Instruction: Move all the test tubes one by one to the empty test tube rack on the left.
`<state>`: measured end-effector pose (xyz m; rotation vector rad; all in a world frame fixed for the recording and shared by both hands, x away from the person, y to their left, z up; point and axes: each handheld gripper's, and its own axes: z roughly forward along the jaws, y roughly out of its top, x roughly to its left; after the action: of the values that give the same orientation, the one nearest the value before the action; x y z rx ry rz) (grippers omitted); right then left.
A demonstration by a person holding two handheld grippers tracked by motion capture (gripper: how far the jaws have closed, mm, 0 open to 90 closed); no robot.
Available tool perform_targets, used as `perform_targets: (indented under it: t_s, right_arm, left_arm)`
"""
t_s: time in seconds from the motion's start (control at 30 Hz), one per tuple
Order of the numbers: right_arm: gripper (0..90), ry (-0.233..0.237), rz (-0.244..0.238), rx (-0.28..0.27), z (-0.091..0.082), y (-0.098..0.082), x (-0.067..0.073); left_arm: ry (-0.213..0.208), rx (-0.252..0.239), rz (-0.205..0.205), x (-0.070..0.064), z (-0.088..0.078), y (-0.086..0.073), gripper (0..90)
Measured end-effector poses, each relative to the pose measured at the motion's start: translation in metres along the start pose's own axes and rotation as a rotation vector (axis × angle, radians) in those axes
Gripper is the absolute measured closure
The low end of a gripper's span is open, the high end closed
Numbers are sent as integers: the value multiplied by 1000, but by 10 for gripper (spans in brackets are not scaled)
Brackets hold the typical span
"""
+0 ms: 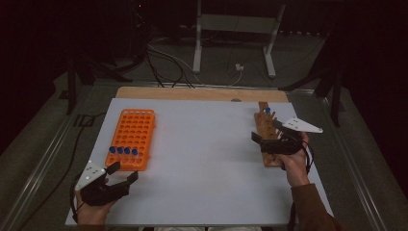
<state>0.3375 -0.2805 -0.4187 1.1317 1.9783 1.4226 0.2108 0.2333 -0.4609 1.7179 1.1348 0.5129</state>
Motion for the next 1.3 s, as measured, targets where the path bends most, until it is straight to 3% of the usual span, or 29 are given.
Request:
perform_targets:
  t_s: [0.4, 0.53, 0.67, 0.8, 1.07, 1.17, 1.3]
  right_arm:
    - [0, -48, -11, 36, 5, 3, -15]
    - [0, -67, -17, 43, 7, 6, -20]
    - [0, -95, -36, 69, 11, 7, -26]
    - [0, -124, -25, 78, 15, 10, -37]
    - [0, -176, -7, 91, 29, 17, -62]
    - [56, -208, 4, 81, 35, 17, -70]
    - [136, -226, 22, 123, 49, 12, -80]
  left_arm:
    - [-114, 31, 103, -40, 43, 17, 167]
    - [-113, 11, 139, -44, 56, 23, 155]
    - [-114, 0, 145, -45, 68, 29, 115]
    - [-117, -17, 135, -47, 77, 31, 26]
    - [-102, -7, 155, -48, 89, 31, 7]
    - [-103, -1, 160, -49, 91, 30, 7]
    - [-102, 6, 164, -50, 92, 28, 7]
